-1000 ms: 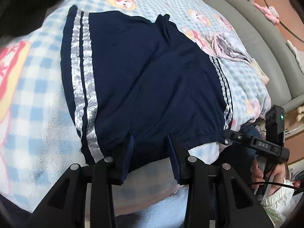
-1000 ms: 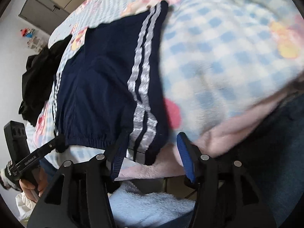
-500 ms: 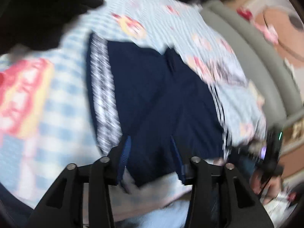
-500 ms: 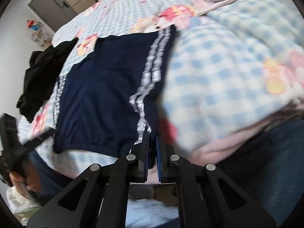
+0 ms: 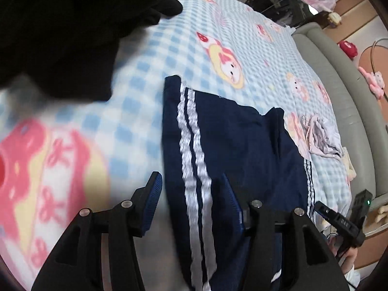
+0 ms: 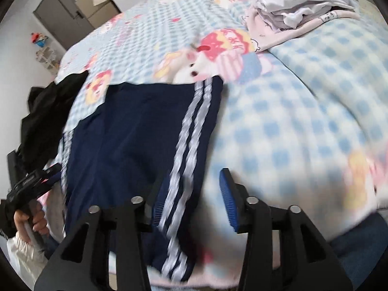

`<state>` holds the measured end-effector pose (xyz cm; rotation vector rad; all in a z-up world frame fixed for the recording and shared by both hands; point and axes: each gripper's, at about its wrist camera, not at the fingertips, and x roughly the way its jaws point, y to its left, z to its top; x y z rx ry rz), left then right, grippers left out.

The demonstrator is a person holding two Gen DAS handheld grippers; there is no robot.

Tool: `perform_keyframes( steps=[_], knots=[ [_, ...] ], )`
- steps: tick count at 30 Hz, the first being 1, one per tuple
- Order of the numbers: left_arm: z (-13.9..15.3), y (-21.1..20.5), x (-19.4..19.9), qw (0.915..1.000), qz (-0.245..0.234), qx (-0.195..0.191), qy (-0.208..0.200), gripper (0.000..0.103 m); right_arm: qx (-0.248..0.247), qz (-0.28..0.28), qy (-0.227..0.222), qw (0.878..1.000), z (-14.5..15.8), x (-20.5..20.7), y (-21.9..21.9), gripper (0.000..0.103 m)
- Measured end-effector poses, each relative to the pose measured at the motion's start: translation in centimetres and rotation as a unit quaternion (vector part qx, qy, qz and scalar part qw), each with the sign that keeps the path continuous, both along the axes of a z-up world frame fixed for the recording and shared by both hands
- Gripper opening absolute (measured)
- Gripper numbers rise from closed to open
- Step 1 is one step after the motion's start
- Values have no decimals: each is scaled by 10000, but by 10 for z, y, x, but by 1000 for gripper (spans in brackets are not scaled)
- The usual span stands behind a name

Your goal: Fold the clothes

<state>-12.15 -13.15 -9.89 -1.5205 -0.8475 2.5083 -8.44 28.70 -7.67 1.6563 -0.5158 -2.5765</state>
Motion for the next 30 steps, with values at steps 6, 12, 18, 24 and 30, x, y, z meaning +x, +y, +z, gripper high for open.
perform_keyframes(
  steps=[6, 12, 18, 24, 30],
  knots=[
    [11, 1, -10, 9980, -156, -589, 171, 5, 471, 393, -157, 9980, -18, -24, -17, 13],
    [12, -26, -6, 9986, 138, -512, 74, 7, 708, 349, -78, 9968, -16, -25, -13, 11],
    [9, -25, 36, 9991, 68, 406, 115, 43, -124, 82, 312, 9994, 4, 17, -10, 38],
    [-5, 10, 57, 9997, -69, -218, -44, 30, -679, 182, -49, 9975, -20, 59, -26, 41],
    [14, 19, 75, 9956, 258, -874, 233, 27, -933, 223, -256, 9951, -39, 72, -27, 30]
  ],
)
